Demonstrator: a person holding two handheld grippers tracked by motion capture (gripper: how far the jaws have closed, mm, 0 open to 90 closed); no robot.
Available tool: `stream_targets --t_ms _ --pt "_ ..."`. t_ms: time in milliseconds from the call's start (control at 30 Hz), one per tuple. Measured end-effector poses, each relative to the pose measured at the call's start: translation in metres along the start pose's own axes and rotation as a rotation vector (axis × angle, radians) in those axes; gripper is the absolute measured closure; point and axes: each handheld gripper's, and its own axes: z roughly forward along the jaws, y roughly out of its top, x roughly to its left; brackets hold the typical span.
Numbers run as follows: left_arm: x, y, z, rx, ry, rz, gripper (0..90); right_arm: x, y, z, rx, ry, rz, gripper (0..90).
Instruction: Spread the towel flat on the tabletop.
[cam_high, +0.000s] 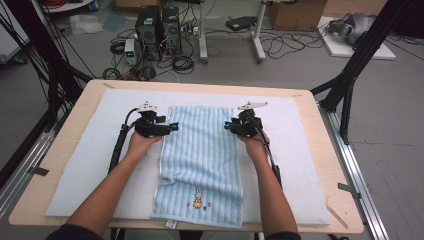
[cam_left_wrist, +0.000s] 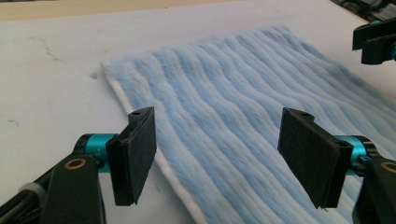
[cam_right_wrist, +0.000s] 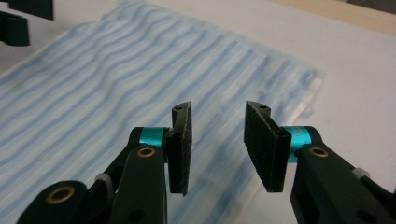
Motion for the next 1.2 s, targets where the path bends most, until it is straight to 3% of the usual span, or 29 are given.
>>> stream_targets --t_ms 67,200,333,400,467,533,600,667,800,900,1000,1067,1133,1167,1200 --pt "-0.005 -0.004 -0.007 0.000 -0.010 0.025 21.5 0.004 -0.005 -0.010 -0.006 0.037 -0.012 61.7" --pt "-0.011 -0.016 -0.018 -0.005 -0.035 0.023 22.2 0.010 -0.019 -0.027 -0.019 0.060 -0.009 54.7" --pt "-0.015 -0.027 -0.028 0.024 -0.040 0.022 21.8 0.018 -0.038 -0.044 -0.031 0.049 -0.001 50.2" --pt "-0.019 -0.030 -0.032 0.030 -0.036 0.035 21.8 0.023 -0.044 -0.049 0.004 0.035 -0.004 46.7" --pt "-0.022 -0.032 -0.036 0.028 -0.038 0.043 21.8 0.027 -0.054 -0.056 -0.047 0.051 0.015 46.6" --pt "-0.025 -0.035 -0.039 0.030 -0.039 0.046 21.3 0.030 -0.060 -0.060 -0.047 0.041 0.012 46.7" --pt "-0.027 -0.039 -0.039 0.030 -0.064 0.022 21.2 0.030 -0.063 -0.063 -0.043 0.025 0.012 46.6" --pt "-0.028 -0.039 -0.037 0.042 -0.058 0.036 21.2 0.028 -0.065 -0.064 -0.034 0.019 0.033 46.4" --pt "-0.029 -0.041 -0.035 0.089 -0.036 0.040 22.9 0.029 -0.066 -0.059 0.000 0.000 0.026 45.6" --pt "-0.032 -0.043 -0.034 0.149 -0.037 0.089 35.0 0.034 -0.067 -0.053 0.047 -0.011 -0.007 45.6" --pt "-0.036 -0.043 -0.035 0.150 0.002 0.141 44.8 0.036 -0.068 -0.047 0.078 -0.014 -0.022 45.3" --pt "-0.036 -0.044 -0.035 0.145 0.003 0.142 52.3 0.037 -0.069 -0.043 0.098 -0.012 -0.032 46.9" --pt "-0.036 -0.043 -0.035 0.148 0.004 0.158 67.4 0.041 -0.069 -0.041 0.101 -0.057 -0.057 59.1" --pt "-0.036 -0.043 -0.034 0.144 0.000 0.159 72.5 0.042 -0.068 -0.040 0.096 -0.047 -0.058 71.3" --pt "-0.035 -0.042 -0.034 0.148 -0.011 0.161 82.2 0.043 -0.067 -0.038 0.091 -0.042 -0.062 76.6"
